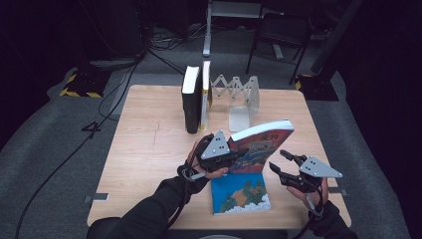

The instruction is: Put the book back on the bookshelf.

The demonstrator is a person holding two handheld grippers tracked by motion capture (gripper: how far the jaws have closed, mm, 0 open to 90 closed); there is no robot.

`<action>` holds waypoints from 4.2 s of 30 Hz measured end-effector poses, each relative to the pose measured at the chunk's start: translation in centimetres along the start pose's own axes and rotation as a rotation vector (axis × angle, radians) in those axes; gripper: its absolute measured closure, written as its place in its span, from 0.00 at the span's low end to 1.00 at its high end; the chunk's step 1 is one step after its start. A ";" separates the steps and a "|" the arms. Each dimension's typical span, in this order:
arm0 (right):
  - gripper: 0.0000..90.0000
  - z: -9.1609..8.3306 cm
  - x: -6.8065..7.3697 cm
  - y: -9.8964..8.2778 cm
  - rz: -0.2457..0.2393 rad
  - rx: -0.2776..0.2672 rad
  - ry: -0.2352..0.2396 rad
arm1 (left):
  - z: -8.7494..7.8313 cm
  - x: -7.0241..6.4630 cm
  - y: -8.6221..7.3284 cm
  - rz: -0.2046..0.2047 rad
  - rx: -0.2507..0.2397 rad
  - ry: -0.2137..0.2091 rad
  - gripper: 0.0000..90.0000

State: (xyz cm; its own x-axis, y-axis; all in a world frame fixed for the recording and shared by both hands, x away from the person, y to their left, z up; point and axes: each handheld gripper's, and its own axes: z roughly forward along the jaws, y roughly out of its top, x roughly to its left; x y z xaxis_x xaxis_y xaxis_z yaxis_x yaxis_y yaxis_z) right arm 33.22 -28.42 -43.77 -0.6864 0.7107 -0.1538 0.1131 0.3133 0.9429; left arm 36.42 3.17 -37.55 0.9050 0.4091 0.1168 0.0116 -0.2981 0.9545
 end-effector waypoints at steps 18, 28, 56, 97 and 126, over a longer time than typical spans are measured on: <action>0.43 0.1 -0.9 -1.1 0.008 0.079 -0.022 | 0.1 5.9 0.7 -0.051 0.006 0.288 0.82; 0.43 0.4 -0.7 -1.3 -0.001 0.098 -0.014 | 1.8 8.4 -0.6 -0.091 0.030 0.405 0.82; 0.43 0.8 -0.5 -1.7 -0.013 0.125 -0.011 | 1.8 8.8 -6.0 -0.288 -0.008 0.559 0.82; 0.43 1.0 -0.3 -1.9 -0.024 0.135 0.021 | 3.7 9.4 -6.4 -0.368 -0.011 0.601 0.79; 0.42 1.3 -0.1 -2.2 -0.024 0.167 0.042 | 7.5 8.5 -10.6 -0.394 0.293 0.503 0.80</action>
State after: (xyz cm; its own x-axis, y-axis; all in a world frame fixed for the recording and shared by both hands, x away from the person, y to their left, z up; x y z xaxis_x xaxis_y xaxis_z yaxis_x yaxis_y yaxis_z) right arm 33.95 -28.38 -46.25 -0.7191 0.6763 -0.1596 0.2120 0.4323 0.8765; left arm 47.21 3.38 -48.74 0.5038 0.8628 -0.0427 0.4765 -0.2364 0.8468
